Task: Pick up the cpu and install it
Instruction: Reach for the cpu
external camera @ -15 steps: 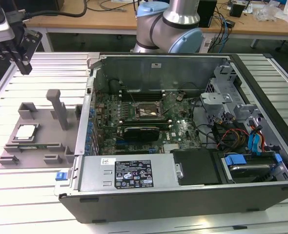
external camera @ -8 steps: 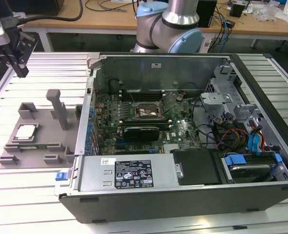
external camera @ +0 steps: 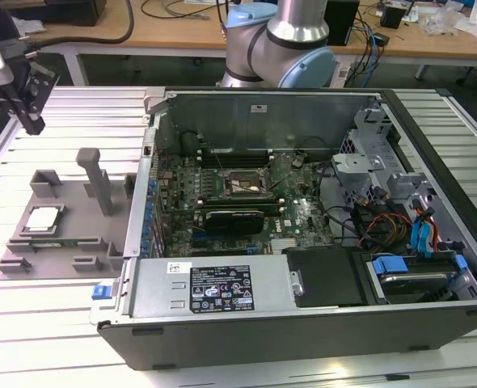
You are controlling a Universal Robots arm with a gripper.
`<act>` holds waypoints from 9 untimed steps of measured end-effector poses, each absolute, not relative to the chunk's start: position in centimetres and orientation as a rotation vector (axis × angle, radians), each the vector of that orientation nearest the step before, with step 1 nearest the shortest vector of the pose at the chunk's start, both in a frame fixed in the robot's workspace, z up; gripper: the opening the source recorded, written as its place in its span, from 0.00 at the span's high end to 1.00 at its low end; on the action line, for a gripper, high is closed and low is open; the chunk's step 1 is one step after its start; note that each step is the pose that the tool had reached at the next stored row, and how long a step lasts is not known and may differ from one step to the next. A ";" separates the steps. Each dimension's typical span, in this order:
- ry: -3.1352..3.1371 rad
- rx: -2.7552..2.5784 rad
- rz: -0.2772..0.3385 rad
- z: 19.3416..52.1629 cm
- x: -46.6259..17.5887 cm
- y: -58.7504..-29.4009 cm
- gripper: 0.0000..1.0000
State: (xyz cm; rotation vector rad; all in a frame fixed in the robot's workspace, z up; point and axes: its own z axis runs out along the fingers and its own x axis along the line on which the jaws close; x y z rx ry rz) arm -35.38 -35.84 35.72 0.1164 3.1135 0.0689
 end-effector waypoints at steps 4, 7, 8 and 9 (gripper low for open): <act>3.114 0.116 0.069 34.6 -35.4 -36.0 0.89; 3.114 0.117 0.070 34.0 -35.5 -36.3 0.89; 3.114 0.117 0.071 33.7 -35.5 -36.5 0.89; 3.113 0.117 0.071 33.5 -35.6 -36.7 0.89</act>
